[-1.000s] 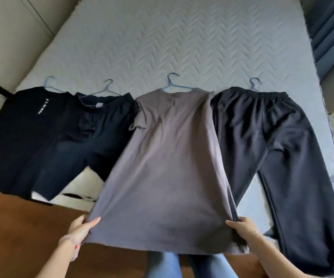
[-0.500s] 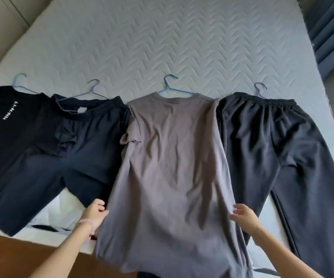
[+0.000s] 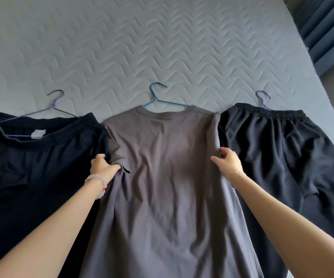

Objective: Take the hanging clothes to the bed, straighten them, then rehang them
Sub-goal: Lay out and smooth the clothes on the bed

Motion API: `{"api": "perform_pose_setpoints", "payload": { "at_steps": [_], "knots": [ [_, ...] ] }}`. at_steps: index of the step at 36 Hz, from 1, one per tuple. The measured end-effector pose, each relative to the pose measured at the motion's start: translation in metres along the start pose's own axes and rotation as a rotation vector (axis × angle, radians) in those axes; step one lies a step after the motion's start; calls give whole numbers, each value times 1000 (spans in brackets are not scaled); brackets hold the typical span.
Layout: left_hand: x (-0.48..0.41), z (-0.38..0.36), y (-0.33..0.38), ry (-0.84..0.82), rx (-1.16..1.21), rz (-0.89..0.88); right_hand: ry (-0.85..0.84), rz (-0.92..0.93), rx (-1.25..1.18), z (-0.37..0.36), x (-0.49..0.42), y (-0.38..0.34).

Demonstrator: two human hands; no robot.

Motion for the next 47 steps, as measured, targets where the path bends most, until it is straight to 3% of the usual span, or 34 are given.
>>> {"api": "perform_pose_setpoints", "payload": {
  "at_steps": [4, 6, 9, 12, 17, 21, 26, 31, 39, 47],
  "knots": [
    [-12, 4, 33, -291, -124, -93, 76, 48, 25, 10, -26, -32],
    [-21, 16, 58, -320, -92, -196, 79, 91, 44, 17, -40, -51],
    [-48, 31, 89, -200, -85, -337, 57, 168, 116, 23, -65, -79],
    [-80, 23, 104, -83, -336, -389, 28, 211, 217, 19, -92, -99],
    [-125, -3, 96, -85, -754, -330, 18, 194, 388, 2, -137, -100],
    [-137, -3, 96, 77, -893, -304, 88, 197, 475, 0, -150, -100],
    [-145, -1, 99, 117, -1008, -356, 107, 178, 544, 5, -161, -106],
    [-134, 10, 99, 229, -833, -534, 153, 242, 487, 16, -158, -108],
    [-86, 38, 129, 330, -507, -636, 298, 372, 169, 86, -97, -130],
    [1, 94, 190, 439, -450, -737, 342, 418, -10, 171, -24, -125]
  ]
}}
Point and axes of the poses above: each hand's wrist, its own x-axis away from the middle knuckle, its own z-axis out of the back of the hand, y = z × x, the point moved 6 cm from there along -x, towards the middle knuckle, and after that the axes turned 6 degrees about -z, right-handed, at the moved point
